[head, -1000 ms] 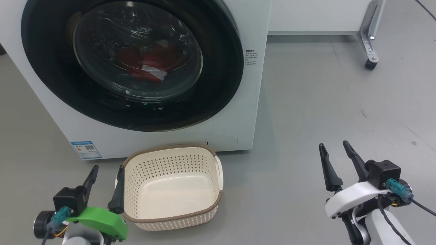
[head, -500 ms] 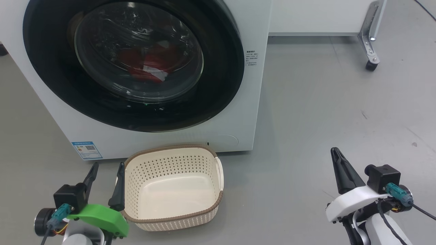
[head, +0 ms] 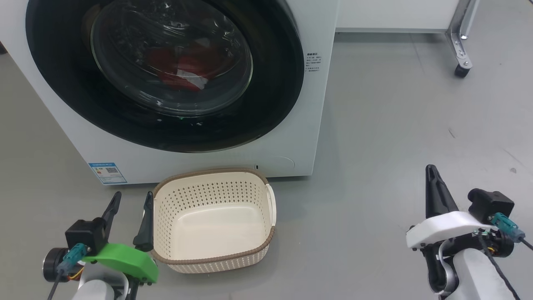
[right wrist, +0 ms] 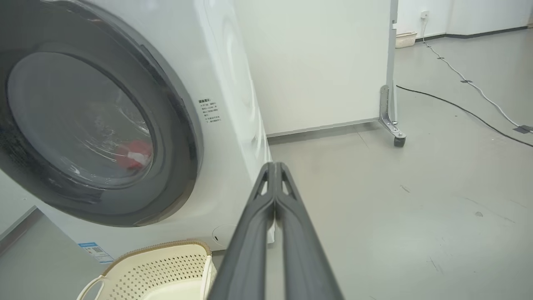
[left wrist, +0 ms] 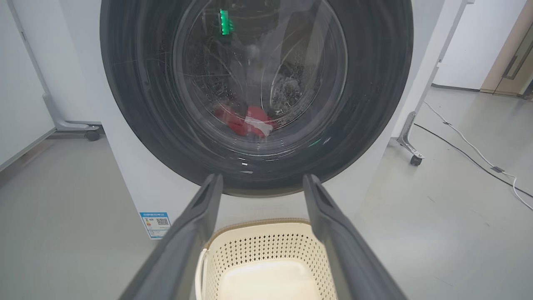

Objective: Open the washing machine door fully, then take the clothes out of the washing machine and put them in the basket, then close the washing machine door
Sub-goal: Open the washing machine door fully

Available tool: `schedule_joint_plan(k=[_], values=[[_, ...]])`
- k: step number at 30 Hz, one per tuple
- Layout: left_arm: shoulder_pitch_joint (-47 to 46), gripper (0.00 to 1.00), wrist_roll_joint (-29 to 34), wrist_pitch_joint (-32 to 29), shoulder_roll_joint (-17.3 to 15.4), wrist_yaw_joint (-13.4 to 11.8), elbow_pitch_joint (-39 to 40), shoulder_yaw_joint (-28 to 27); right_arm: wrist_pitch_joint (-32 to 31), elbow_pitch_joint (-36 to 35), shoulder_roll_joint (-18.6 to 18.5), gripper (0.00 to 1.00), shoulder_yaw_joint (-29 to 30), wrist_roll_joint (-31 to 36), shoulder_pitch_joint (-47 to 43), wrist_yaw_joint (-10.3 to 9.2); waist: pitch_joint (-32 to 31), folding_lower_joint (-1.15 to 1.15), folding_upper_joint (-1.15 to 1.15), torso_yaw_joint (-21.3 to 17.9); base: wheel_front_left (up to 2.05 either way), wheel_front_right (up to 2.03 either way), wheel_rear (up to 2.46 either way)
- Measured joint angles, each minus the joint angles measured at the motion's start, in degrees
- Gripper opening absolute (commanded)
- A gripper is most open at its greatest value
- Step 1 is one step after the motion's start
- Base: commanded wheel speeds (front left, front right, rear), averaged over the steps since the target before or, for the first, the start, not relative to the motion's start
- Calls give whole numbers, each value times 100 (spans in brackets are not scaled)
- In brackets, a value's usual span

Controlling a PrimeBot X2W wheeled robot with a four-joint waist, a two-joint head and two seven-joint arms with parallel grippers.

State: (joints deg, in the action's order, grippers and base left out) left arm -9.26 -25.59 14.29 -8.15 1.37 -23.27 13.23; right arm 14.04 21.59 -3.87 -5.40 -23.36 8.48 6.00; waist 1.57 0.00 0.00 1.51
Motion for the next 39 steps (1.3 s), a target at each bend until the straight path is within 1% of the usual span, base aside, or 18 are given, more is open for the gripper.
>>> schedule_joint_plan(k=[3,8,10,18,21,26,30,39], values=[[-89,100,0,0,16,0,38,-5,0,33,37,0,137,-411,109,44,99,0,0,38,0,0,0],[-157,100,2,9,24,0,155,-9,-22,178,89,0,366,-1356,375,63,294,0,0,113,0,0,0],[-177,100,2,9,26,0,183,-14,-151,200,111,0,488,-1809,560,97,386,0,0,146,0,0,0],[-531,100,1,10,82,7,391,-38,-918,252,114,0,947,-3591,1469,98,839,0,0,280,0,0,0],[-658,100,1,14,125,38,485,-42,-1245,282,105,0,1046,-4086,1816,98,1033,0,0,343,0,0,0],[-878,100,1,15,160,58,589,-80,-1815,297,99,0,1062,-4711,2455,97,1366,0,0,449,0,0,0],[-1027,100,1,15,190,97,678,-94,-2242,326,81,0,1054,-5055,2953,98,1627,0,0,528,0,0,0],[-1349,100,43,15,266,201,757,-54,-2958,486,25,0,1015,-5403,3958,90,2141,0,0,715,0,0,0]])
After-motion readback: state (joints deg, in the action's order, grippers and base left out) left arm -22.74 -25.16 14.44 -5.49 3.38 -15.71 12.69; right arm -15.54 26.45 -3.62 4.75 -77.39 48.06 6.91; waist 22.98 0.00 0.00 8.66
